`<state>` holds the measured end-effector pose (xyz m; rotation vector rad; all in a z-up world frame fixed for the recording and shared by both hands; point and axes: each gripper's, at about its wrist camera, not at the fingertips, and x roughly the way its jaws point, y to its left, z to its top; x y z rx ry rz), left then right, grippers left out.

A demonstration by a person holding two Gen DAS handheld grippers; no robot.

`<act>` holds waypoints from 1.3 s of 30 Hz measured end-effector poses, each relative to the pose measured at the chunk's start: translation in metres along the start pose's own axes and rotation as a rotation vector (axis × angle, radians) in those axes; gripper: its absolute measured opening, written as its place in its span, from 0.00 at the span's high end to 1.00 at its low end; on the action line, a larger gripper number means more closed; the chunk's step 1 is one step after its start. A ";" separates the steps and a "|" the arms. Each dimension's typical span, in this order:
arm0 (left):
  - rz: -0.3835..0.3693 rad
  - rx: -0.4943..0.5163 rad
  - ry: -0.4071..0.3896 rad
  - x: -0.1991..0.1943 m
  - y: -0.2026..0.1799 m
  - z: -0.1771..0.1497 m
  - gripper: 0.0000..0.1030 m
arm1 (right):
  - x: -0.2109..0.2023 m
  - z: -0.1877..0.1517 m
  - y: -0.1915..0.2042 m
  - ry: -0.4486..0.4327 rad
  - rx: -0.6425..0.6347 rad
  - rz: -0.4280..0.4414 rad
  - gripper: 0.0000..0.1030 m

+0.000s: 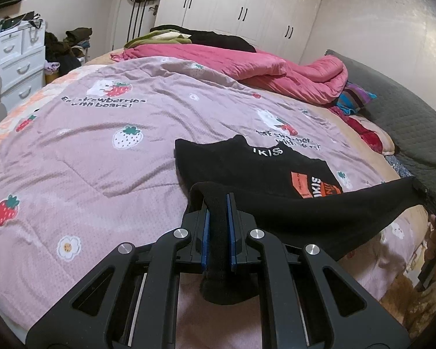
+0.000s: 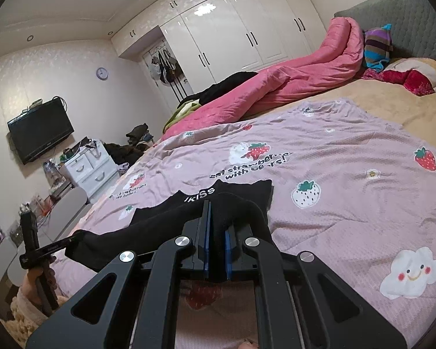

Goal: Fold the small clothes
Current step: 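Lift the hem with both grippers and fold it toward the collar, then lay the hem over the shirt body and open both grippers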

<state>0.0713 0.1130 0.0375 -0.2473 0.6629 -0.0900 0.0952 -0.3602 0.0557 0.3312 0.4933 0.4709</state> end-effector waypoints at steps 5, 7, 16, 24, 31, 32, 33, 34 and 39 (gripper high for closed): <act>-0.014 -0.022 0.014 0.013 0.003 0.011 0.96 | 0.010 0.005 -0.005 0.002 0.015 -0.010 0.94; -0.011 -0.024 0.012 0.016 0.005 0.016 0.96 | 0.016 0.008 -0.008 0.003 0.023 -0.007 0.94; 0.018 -0.004 0.036 0.038 0.011 0.028 0.96 | 0.042 0.022 -0.005 0.010 -0.003 -0.030 0.93; 0.046 0.007 0.061 0.066 0.023 0.042 0.96 | 0.071 0.031 -0.006 0.033 -0.024 -0.058 0.93; 0.083 -0.034 0.089 0.095 0.039 0.042 0.92 | 0.103 0.028 -0.011 0.067 -0.035 -0.101 0.93; 0.087 -0.039 0.091 0.097 0.040 0.043 0.90 | 0.107 0.028 -0.013 0.071 -0.031 -0.105 0.93; 0.094 -0.047 0.095 0.101 0.042 0.043 0.90 | 0.113 0.026 -0.016 0.080 -0.025 -0.109 0.93; 0.105 -0.053 0.096 0.104 0.044 0.044 0.90 | 0.117 0.025 -0.017 0.087 -0.024 -0.115 0.93; 0.124 -0.081 0.075 0.101 0.053 0.045 0.81 | 0.134 0.014 -0.021 0.130 -0.057 -0.186 0.88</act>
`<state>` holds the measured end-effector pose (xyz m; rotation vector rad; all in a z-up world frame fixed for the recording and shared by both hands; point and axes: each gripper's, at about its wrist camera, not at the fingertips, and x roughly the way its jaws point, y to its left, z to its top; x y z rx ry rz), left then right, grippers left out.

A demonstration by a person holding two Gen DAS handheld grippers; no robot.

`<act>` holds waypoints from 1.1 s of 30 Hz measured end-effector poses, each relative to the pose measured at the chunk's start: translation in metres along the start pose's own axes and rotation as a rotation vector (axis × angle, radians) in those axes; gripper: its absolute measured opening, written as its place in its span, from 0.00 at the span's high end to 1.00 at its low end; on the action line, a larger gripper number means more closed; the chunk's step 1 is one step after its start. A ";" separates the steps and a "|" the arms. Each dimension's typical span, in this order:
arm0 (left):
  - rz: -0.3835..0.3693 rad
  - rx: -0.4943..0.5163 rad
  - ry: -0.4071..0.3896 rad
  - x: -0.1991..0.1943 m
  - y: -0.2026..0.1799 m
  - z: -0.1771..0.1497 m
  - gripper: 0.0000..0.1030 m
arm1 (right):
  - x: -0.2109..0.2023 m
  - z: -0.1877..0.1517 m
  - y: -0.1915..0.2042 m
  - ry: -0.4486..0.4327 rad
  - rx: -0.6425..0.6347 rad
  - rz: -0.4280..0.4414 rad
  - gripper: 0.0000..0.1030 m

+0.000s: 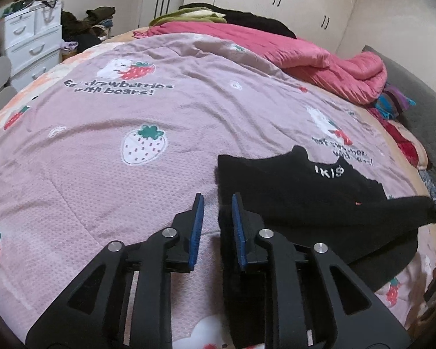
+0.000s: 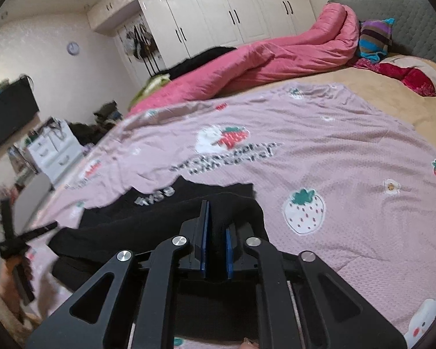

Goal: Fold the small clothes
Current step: 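Lay the hem over the shirt body and open both grippers, then grasp the folded edge of the shirt with both grippers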

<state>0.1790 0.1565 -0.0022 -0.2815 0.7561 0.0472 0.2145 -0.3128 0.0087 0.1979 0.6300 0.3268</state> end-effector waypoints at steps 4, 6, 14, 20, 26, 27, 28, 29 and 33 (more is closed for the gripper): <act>-0.012 0.029 -0.060 -0.021 -0.002 0.002 0.67 | -0.005 -0.007 0.001 -0.032 -0.027 -0.072 0.49; -0.032 0.049 -0.081 -0.033 -0.006 0.000 0.66 | -0.011 -0.009 0.001 -0.038 -0.030 -0.056 0.57; -0.165 0.162 -0.001 -0.040 -0.037 -0.033 0.66 | -0.032 -0.030 0.037 0.001 -0.201 -0.031 0.80; -0.177 0.232 0.086 -0.027 -0.055 -0.050 0.66 | -0.019 -0.050 0.050 0.127 -0.278 -0.091 0.85; -0.126 0.280 0.121 -0.013 -0.064 -0.049 0.66 | 0.008 -0.051 0.055 0.268 -0.301 -0.176 0.85; -0.125 0.272 0.132 -0.010 -0.064 -0.049 0.66 | 0.012 -0.051 0.055 0.280 -0.299 -0.176 0.85; -0.127 0.270 0.140 -0.007 -0.064 -0.050 0.66 | 0.018 -0.051 0.055 0.295 -0.298 -0.167 0.85; -0.123 0.271 0.146 -0.005 -0.065 -0.050 0.66 | 0.025 -0.052 0.056 0.310 -0.299 -0.164 0.85; -0.098 0.272 0.168 0.009 -0.066 -0.047 0.60 | 0.055 -0.054 0.060 0.344 -0.313 -0.186 0.85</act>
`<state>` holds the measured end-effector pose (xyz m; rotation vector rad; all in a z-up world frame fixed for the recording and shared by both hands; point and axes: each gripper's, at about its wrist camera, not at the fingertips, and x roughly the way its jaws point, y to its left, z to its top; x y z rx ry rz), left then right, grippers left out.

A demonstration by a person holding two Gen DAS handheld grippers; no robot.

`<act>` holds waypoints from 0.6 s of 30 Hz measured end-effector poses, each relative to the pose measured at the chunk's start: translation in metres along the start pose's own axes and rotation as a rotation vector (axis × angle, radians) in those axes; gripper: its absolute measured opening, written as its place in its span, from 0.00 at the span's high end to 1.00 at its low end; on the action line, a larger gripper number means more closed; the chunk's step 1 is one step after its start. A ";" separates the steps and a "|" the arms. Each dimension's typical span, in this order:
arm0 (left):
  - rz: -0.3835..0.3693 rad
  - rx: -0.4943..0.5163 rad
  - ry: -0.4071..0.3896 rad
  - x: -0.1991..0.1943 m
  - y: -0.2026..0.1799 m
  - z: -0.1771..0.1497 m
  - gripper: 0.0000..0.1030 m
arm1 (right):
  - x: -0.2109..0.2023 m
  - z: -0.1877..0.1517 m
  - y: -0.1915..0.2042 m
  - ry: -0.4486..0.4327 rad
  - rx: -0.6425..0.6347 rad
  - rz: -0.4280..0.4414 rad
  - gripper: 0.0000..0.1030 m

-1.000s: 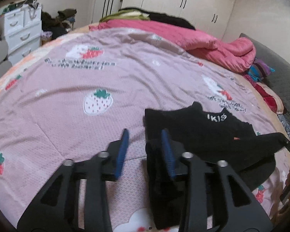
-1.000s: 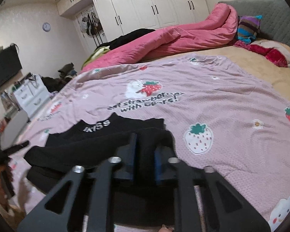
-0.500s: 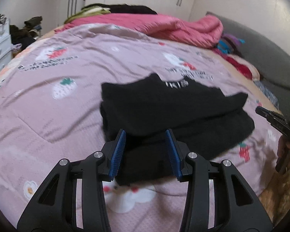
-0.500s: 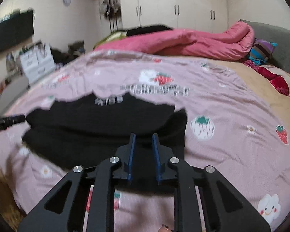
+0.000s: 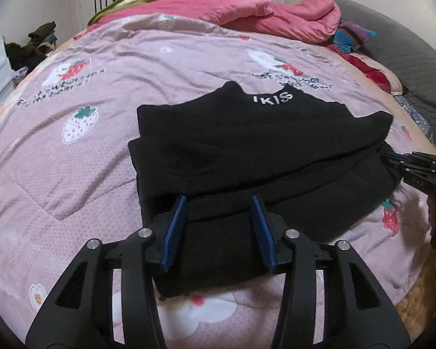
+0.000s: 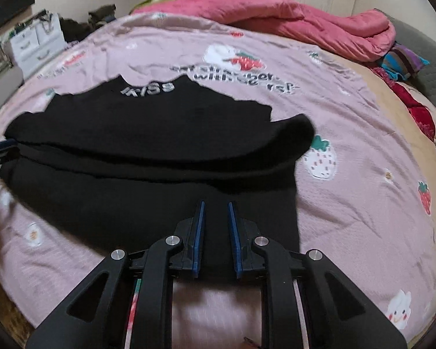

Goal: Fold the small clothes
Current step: 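Grasp the folded edge of the shirt with both grippers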

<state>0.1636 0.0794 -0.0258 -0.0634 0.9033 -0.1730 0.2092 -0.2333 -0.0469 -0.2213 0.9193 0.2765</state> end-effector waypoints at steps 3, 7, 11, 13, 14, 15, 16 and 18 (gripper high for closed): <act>0.009 -0.008 -0.002 0.009 0.002 0.011 0.56 | 0.015 0.012 0.001 -0.007 0.029 0.011 0.86; 0.018 -0.070 0.003 0.025 0.013 0.029 0.55 | 0.025 0.030 0.000 -0.023 0.063 0.036 0.86; 0.016 -0.141 -0.018 0.035 0.027 0.042 0.55 | 0.035 0.048 -0.006 -0.032 0.111 0.066 0.86; 0.014 -0.171 -0.048 0.031 0.035 0.048 0.55 | 0.040 0.058 -0.011 -0.035 0.145 0.089 0.86; 0.005 -0.177 -0.061 0.028 0.038 0.051 0.55 | 0.043 0.062 -0.012 -0.036 0.158 0.099 0.86; -0.015 -0.187 -0.087 0.024 0.042 0.056 0.55 | 0.044 0.065 -0.014 -0.037 0.166 0.103 0.86; -0.023 -0.193 -0.105 0.021 0.046 0.061 0.55 | 0.047 0.069 -0.015 -0.038 0.173 0.105 0.86; -0.034 -0.204 -0.122 0.021 0.054 0.070 0.55 | 0.050 0.077 -0.016 -0.048 0.179 0.107 0.86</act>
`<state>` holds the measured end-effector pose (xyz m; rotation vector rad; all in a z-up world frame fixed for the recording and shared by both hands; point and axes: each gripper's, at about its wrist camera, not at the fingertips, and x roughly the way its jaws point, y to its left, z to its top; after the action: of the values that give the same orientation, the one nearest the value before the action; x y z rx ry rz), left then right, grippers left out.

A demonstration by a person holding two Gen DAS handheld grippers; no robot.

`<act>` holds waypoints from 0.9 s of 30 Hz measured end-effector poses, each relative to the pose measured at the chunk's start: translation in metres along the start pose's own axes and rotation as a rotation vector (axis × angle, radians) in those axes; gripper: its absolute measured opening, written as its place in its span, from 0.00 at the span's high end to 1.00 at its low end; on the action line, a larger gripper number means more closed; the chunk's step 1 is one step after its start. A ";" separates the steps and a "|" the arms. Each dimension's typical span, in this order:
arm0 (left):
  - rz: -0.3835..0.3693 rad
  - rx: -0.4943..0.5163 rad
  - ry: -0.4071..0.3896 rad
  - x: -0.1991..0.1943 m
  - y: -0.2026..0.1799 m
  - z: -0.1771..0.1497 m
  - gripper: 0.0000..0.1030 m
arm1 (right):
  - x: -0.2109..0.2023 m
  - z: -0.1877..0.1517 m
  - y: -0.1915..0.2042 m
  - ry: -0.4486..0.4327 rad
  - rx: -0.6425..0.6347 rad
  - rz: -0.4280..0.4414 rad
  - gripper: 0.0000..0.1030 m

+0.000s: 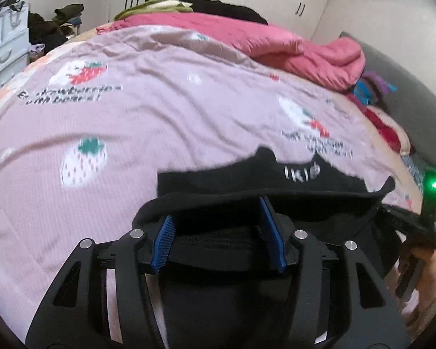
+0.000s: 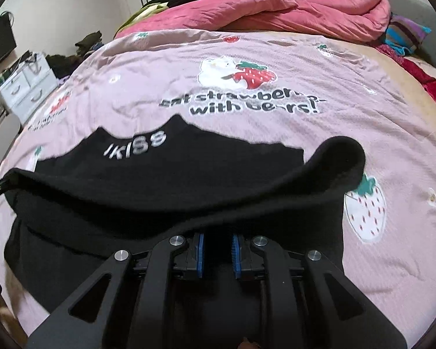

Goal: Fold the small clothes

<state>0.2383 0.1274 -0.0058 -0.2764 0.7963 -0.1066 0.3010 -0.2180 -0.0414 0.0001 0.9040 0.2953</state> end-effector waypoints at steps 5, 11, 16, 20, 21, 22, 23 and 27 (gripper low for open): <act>-0.037 -0.059 0.000 0.012 0.014 0.013 0.55 | 0.004 0.016 -0.003 -0.043 0.015 -0.006 0.86; -0.138 -0.097 -0.054 -0.004 0.018 0.017 0.54 | -0.003 0.023 -0.018 -0.094 0.039 -0.025 0.85; -0.213 -0.167 -0.099 -0.023 0.027 0.021 0.26 | -0.018 0.022 -0.029 -0.117 0.011 -0.055 0.69; -0.101 -0.158 -0.084 -0.024 0.034 0.019 0.26 | -0.021 0.020 -0.035 -0.121 -0.002 -0.077 0.60; -0.051 -0.133 -0.067 -0.022 0.035 0.016 0.26 | -0.020 0.019 -0.037 -0.115 -0.004 -0.082 0.59; -0.012 -0.110 -0.048 -0.020 0.035 0.013 0.26 | -0.019 0.018 -0.038 -0.108 -0.008 -0.093 0.59; 0.016 -0.088 -0.029 -0.017 0.035 0.010 0.26 | -0.018 0.017 -0.039 -0.104 -0.011 -0.101 0.58; 0.080 -0.031 0.011 -0.008 0.038 0.000 0.26 | -0.009 0.017 -0.043 -0.076 -0.015 -0.109 0.50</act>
<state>0.2320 0.1654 -0.0108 -0.2736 0.8195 -0.0207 0.3192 -0.2595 -0.0291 -0.0513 0.8229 0.1989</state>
